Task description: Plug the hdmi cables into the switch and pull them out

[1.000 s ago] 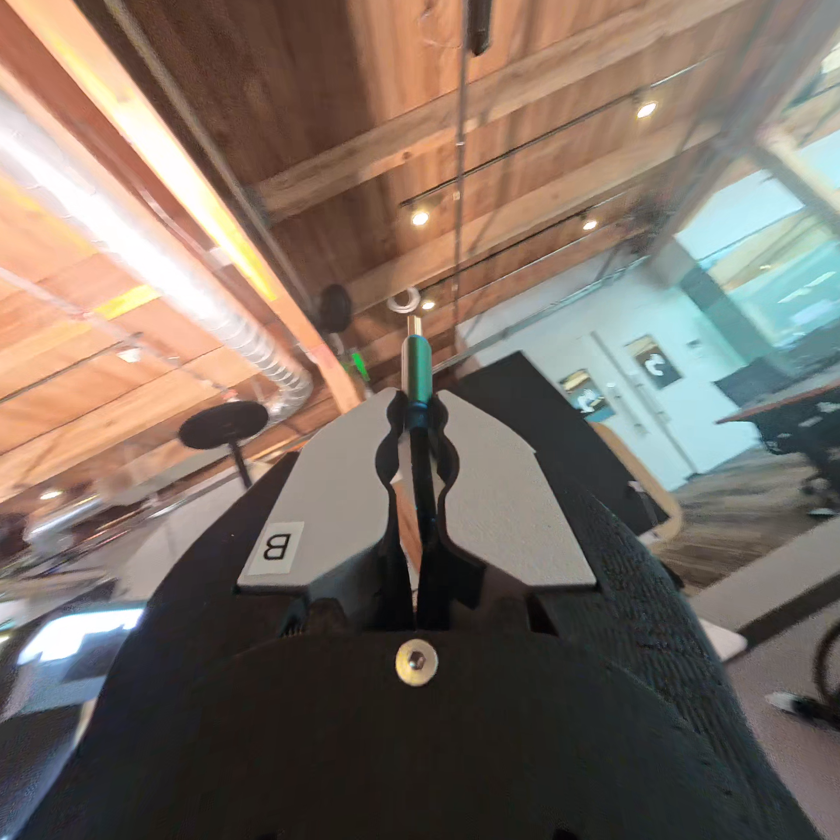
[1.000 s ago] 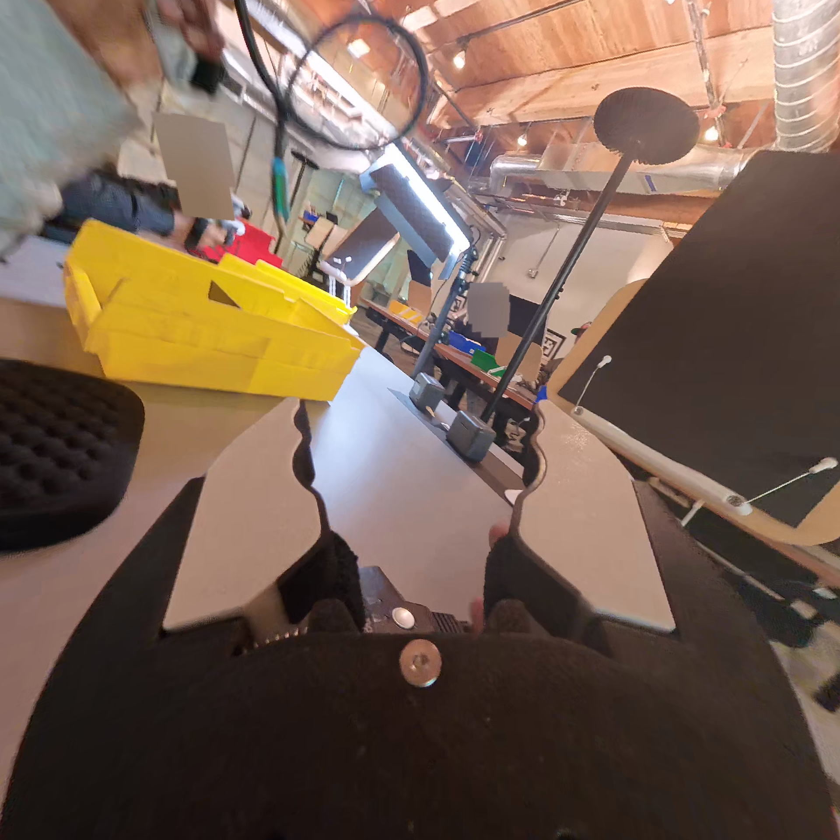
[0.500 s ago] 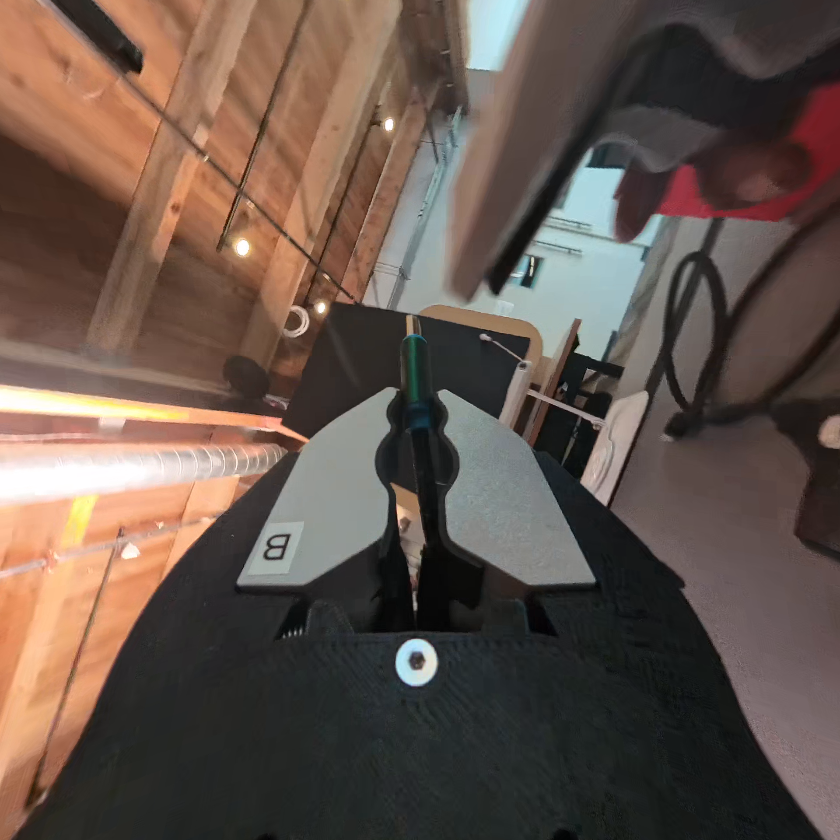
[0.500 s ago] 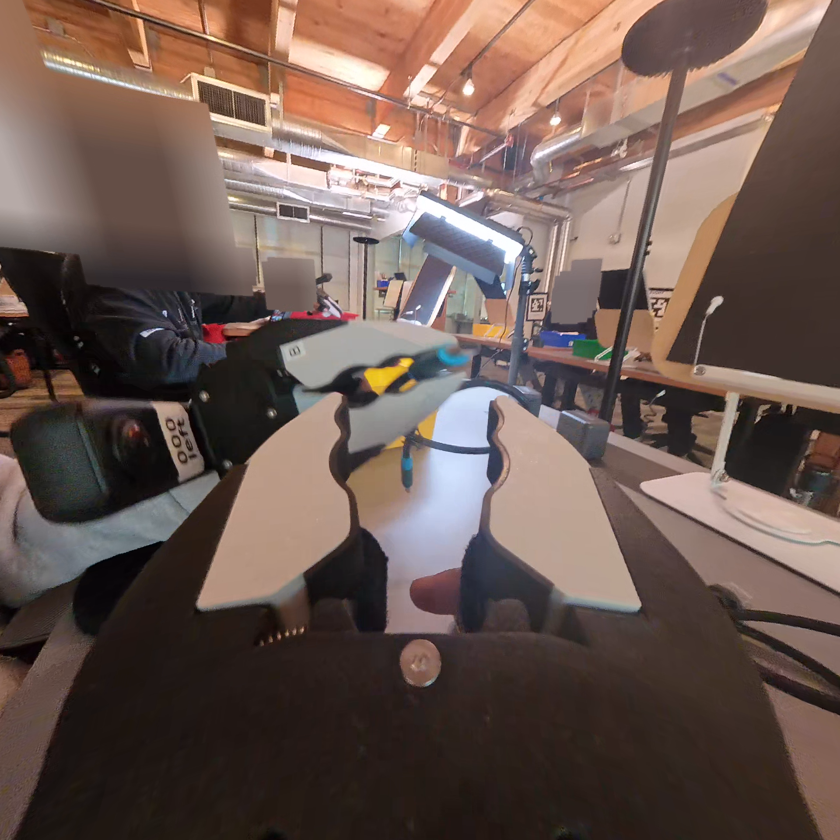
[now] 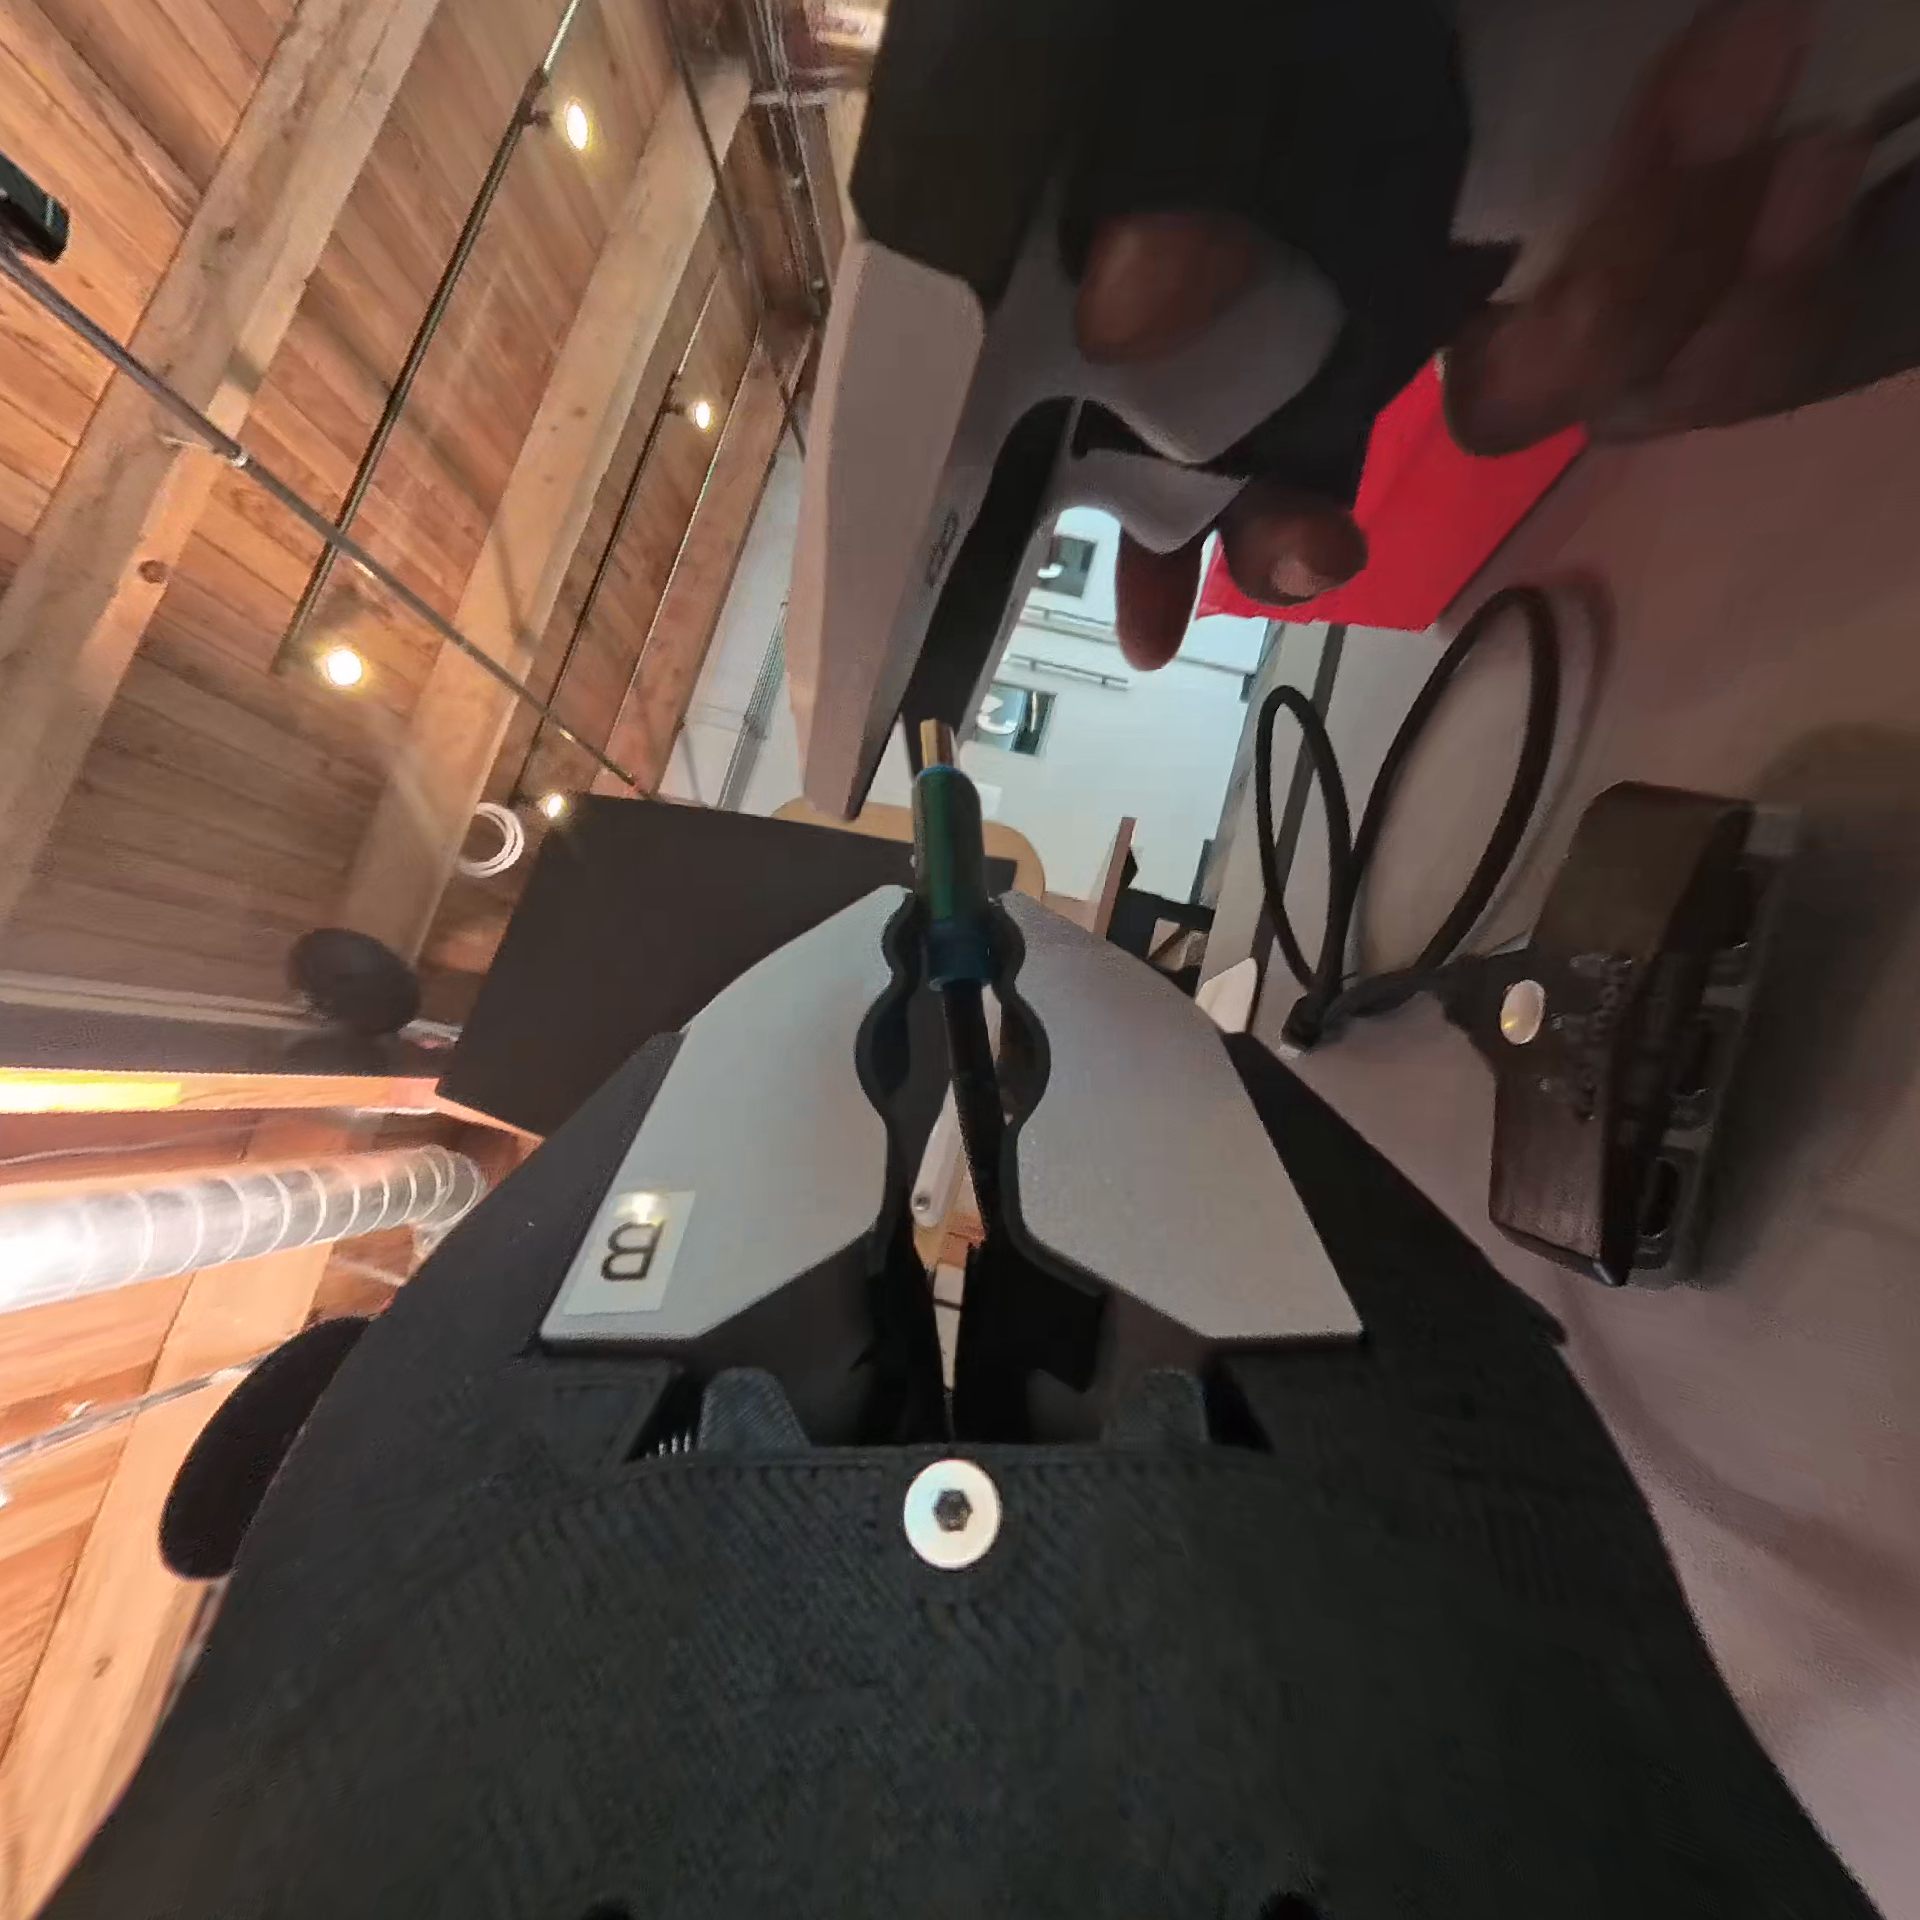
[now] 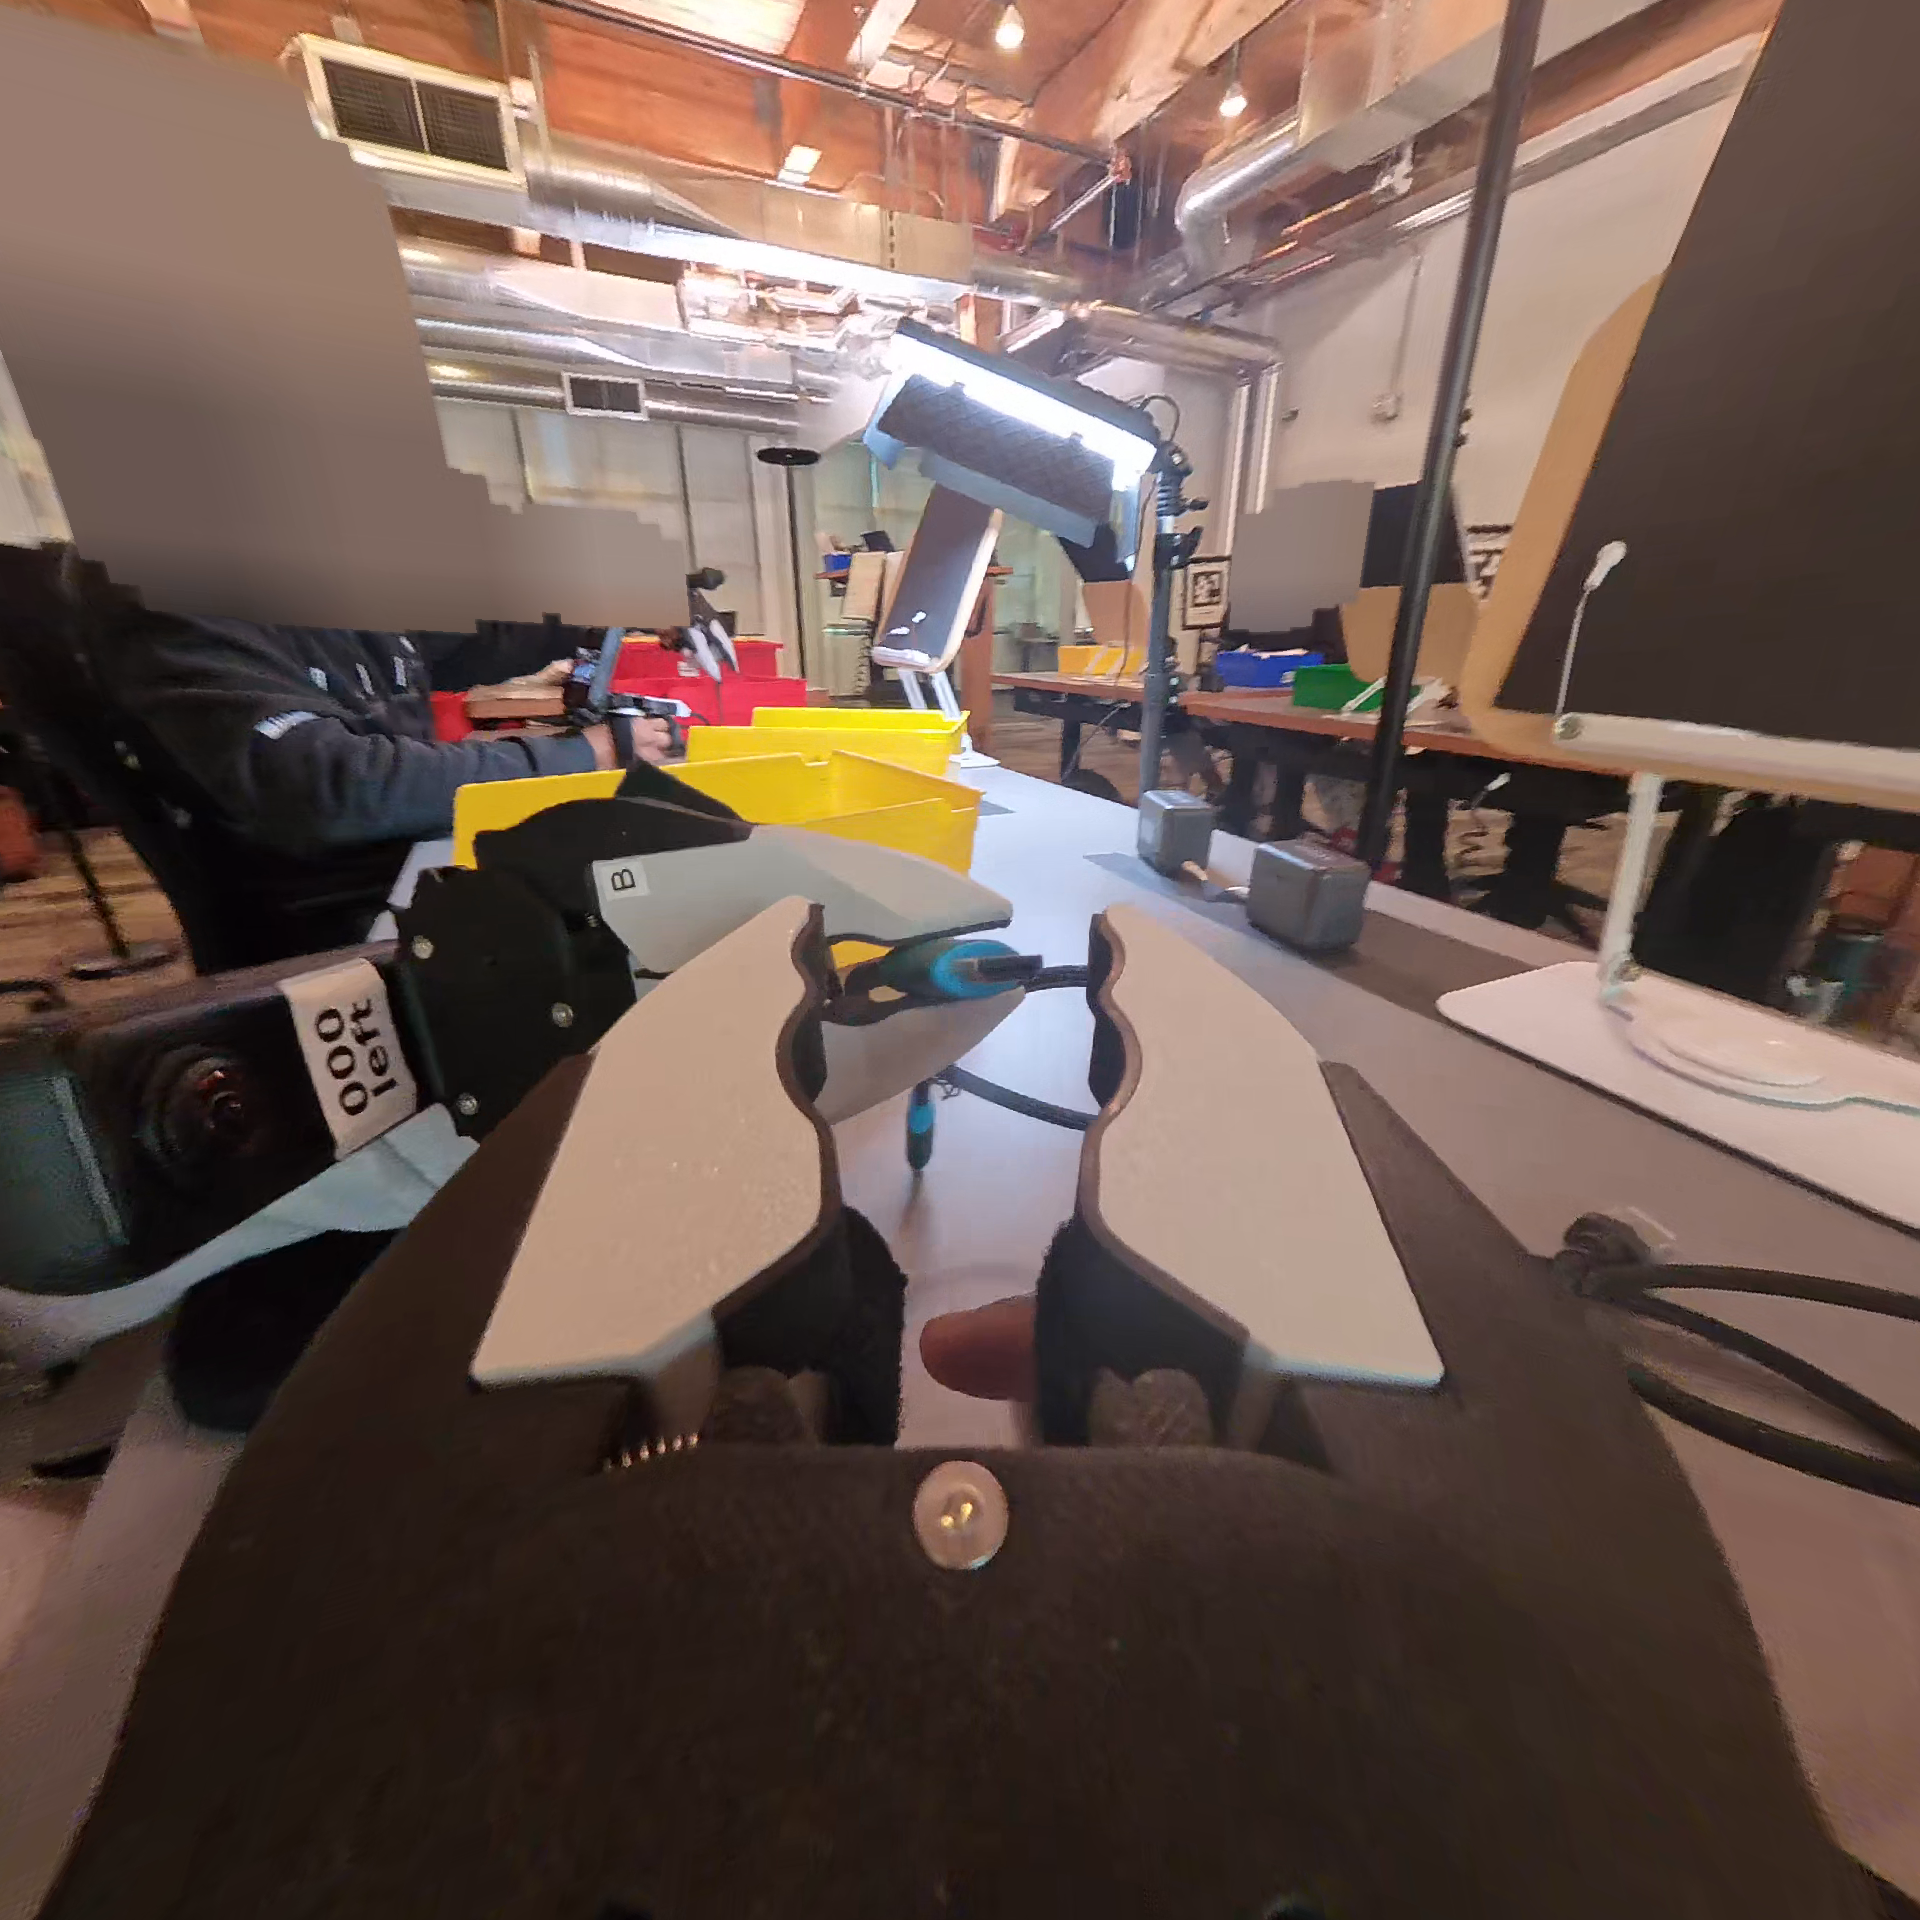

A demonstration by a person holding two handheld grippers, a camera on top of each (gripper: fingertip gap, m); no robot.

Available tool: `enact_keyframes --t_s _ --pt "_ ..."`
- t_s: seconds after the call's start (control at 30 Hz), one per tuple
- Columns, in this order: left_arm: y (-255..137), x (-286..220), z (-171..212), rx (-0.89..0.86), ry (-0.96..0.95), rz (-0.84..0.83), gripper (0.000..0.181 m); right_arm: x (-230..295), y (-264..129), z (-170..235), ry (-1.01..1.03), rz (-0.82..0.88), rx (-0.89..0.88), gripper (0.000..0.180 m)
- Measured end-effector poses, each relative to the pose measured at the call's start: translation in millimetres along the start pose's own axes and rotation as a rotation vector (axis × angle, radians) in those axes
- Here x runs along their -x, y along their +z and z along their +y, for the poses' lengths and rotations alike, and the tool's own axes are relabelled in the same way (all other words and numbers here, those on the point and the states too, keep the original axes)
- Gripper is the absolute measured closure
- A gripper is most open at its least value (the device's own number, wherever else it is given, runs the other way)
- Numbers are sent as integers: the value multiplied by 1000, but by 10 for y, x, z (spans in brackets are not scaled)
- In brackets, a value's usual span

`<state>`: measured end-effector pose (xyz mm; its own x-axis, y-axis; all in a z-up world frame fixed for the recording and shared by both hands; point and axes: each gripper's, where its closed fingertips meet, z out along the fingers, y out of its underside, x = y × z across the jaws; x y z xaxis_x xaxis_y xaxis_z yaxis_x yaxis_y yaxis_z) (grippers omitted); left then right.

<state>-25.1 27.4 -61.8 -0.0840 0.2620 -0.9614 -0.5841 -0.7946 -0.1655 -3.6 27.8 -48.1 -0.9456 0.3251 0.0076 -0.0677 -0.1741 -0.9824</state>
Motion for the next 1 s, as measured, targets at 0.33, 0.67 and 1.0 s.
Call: enact_keyframes --t_s 0.33,0.67,1.0 --pt "-25 -11 -87 -57 -30 15 169 79 -13 44 210 -158 34 149" --pt "-40 -29 -145 -95 -66 35 169 95 -30 89 104 -158 79 158" --pt "-14 -75 -8 -49 -184 96 175 97 -43 55 49 -139 64 158"
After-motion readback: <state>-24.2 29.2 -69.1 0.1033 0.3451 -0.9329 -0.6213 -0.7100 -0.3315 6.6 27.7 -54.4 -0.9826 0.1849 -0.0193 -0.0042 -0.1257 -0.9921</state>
